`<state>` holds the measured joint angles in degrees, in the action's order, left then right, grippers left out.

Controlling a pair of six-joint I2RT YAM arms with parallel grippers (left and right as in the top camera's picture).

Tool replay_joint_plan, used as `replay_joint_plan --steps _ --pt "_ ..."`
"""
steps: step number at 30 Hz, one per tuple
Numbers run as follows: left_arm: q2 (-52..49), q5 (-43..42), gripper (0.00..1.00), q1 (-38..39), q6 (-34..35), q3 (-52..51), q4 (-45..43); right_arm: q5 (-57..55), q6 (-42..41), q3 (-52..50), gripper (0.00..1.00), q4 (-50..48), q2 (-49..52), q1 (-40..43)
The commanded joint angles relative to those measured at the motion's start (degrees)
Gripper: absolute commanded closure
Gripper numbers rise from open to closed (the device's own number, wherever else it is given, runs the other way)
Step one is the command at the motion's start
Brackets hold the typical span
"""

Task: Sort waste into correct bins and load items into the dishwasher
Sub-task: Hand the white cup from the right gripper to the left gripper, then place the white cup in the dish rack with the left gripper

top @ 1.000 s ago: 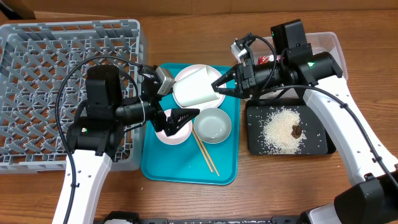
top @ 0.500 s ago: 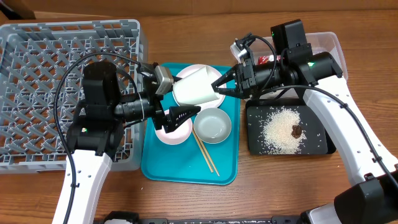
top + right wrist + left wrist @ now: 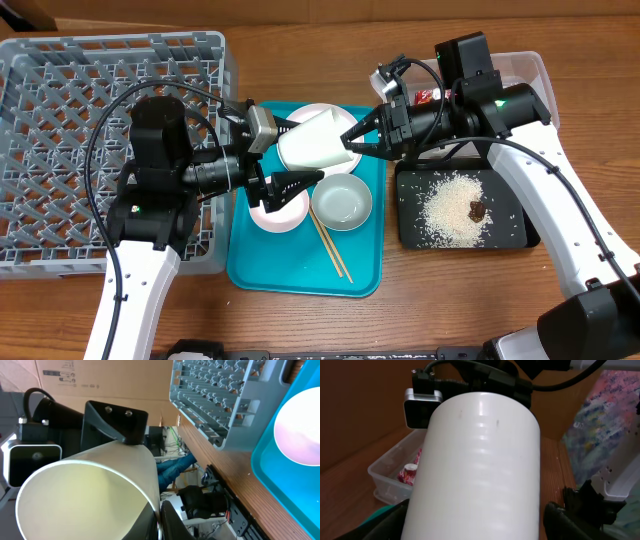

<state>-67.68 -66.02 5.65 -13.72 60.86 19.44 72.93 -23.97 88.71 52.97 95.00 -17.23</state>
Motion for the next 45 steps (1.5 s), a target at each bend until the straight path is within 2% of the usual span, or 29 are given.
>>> replay_joint_plan --steps 1,11,16,21,24,28,29,30,34,39,45 --pt "-0.46 -1.55 0.17 0.28 0.00 1.14 0.35 2.69 0.11 0.61 0.95 -0.81 0.00 0.33" --pt "-0.46 -2.69 0.13 0.39 0.02 1.14 -1.25 2.67 0.11 0.61 0.95 -0.74 0.00 0.09" --pt "-0.46 -2.95 0.16 0.39 0.04 1.14 -1.70 2.69 0.11 0.61 0.95 -0.74 0.00 0.04" --pt "-0.46 -2.84 0.27 0.37 0.02 1.14 -1.73 2.69 0.11 0.61 0.94 -0.55 0.00 0.04" --pt "-0.46 -2.80 0.38 0.37 0.02 1.14 -1.68 2.67 0.11 0.61 0.94 -0.55 0.00 0.04" --pt "-0.46 -1.68 0.39 0.37 0.02 1.14 -1.68 2.62 0.13 0.61 0.94 -0.55 0.00 0.04" --pt "-0.46 -1.01 0.39 0.37 0.02 1.14 -1.66 2.62 0.13 0.61 0.89 -0.55 0.00 0.04" --pt "-0.46 0.42 0.40 0.37 0.00 1.14 -1.49 2.29 0.13 0.61 0.79 -0.57 0.00 0.04" --pt "-0.46 4.87 0.40 0.37 0.00 1.14 -0.11 -2.84 0.13 0.61 0.72 0.63 0.00 0.07" --pt "-0.46 12.46 0.42 0.26 -0.02 1.14 3.39 -17.77 0.13 0.61 0.59 4.02 0.00 1.05" --pt "-0.44 28.37 0.49 -0.68 0.02 1.14 11.28 -37.22 0.13 0.61 0.50 7.41 0.00 4.66"
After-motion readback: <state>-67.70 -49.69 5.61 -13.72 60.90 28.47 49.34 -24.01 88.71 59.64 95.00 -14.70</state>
